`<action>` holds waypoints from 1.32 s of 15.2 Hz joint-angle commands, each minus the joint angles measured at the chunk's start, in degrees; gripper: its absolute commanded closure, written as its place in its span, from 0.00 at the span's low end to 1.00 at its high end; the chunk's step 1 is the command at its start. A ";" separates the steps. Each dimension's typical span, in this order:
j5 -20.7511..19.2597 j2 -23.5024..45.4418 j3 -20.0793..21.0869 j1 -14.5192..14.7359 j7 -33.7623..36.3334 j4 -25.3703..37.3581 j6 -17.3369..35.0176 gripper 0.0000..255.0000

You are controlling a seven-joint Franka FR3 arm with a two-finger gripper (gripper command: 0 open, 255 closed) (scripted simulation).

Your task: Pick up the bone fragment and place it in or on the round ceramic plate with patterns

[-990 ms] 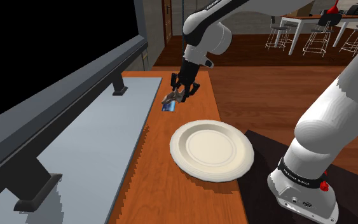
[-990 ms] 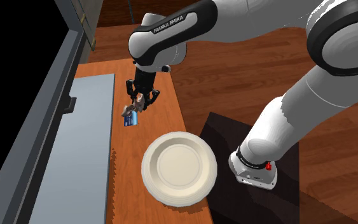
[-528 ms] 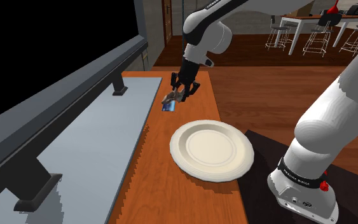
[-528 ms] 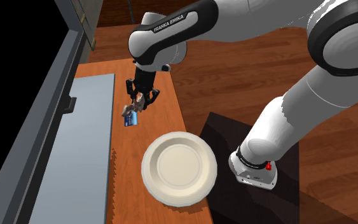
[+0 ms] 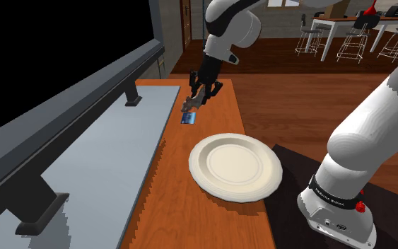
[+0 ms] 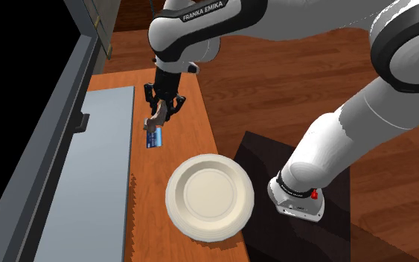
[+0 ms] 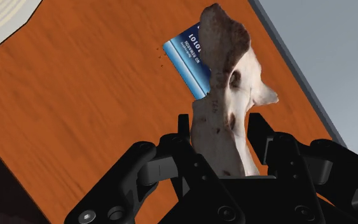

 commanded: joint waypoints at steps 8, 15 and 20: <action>-1.55 -1.97 -0.50 -0.45 2.74 4.51 -6.06 1.00; 1.96 -16.71 2.01 2.55 6.08 -8.62 -6.02 1.00; 4.68 -27.60 4.26 5.54 9.94 -16.35 -7.56 1.00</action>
